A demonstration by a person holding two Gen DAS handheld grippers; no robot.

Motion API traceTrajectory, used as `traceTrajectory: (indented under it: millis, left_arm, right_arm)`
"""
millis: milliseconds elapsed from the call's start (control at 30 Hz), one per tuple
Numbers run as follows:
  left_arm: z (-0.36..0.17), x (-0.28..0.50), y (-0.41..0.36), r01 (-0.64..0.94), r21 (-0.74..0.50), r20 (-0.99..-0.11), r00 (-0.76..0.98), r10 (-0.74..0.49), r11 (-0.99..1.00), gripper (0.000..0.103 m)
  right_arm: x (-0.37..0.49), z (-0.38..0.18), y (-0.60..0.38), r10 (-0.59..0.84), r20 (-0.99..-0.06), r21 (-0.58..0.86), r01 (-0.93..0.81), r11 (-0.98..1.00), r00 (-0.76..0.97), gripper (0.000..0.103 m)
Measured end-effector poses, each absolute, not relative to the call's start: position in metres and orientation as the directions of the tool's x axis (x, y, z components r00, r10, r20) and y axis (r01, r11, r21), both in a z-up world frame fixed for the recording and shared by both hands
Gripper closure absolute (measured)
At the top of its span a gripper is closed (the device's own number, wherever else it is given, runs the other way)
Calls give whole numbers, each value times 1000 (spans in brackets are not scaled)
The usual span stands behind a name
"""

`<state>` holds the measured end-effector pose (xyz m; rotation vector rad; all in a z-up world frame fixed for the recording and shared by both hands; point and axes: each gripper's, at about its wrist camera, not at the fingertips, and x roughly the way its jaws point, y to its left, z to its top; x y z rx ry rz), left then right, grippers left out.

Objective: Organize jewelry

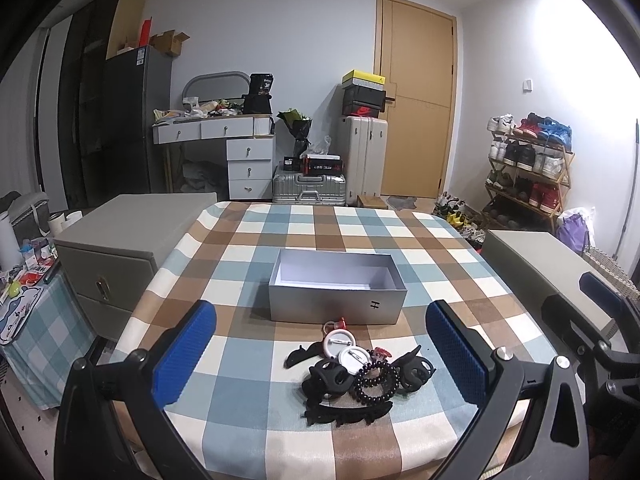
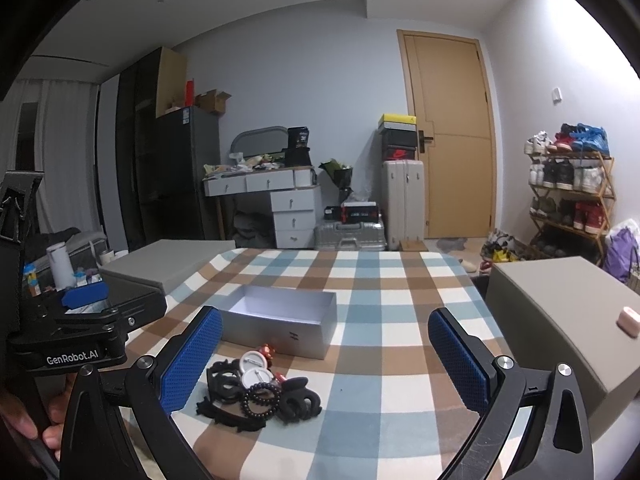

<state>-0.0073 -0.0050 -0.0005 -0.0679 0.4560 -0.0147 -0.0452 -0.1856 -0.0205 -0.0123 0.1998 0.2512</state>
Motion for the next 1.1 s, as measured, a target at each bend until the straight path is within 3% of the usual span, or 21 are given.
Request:
traceTrajectory:
  millis: [400,900,1100]
  left_arm:
    - [-12,-1,-4,-9,-55,-471,882,-18,998,1]
    - [-51,12,17,-54,-46,-565,825,18,997,1]
    - [-62,11,17,-52,-44,-595,803,16,998,1]
  right_arm:
    - [-30,-35,-190,273,-240,50,-269,962,932,0]
    - [43,-105,-186,419,-492,192,-374,907,764,0]
    - [68,-127,-180,470,-548,275,-382,882,691,0]
